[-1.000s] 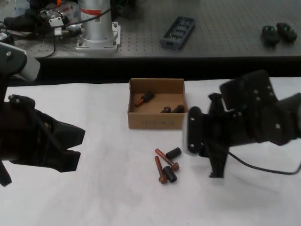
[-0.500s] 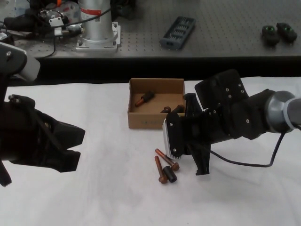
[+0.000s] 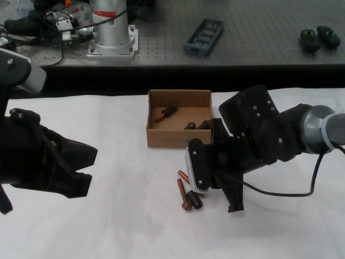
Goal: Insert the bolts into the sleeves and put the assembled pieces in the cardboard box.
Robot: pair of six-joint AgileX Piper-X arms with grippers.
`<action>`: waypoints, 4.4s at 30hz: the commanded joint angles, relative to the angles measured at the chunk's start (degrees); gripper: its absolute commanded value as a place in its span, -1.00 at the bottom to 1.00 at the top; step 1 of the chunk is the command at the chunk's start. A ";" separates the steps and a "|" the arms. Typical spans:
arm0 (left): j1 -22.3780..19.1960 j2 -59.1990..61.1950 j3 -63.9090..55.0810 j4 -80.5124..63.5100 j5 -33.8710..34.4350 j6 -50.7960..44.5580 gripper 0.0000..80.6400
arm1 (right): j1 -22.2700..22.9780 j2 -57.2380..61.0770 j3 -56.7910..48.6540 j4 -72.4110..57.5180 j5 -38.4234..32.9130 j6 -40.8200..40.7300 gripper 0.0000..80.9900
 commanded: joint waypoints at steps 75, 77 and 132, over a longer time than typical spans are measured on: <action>-0.22 -0.33 0.05 -0.38 -0.14 2.51 -0.98 | -1.76 5.50 -1.37 -2.98 -4.05 -9.44 -0.61; -0.22 -0.33 0.05 -0.38 -0.14 2.51 -0.98 | -1.76 5.50 -1.37 -3.09 -3.62 -9.44 -0.63; -0.22 43.64 -18.06 -19.99 21.86 44.72 -0.24 | -1.76 -53.57 17.46 12.78 -6.86 62.70 -0.95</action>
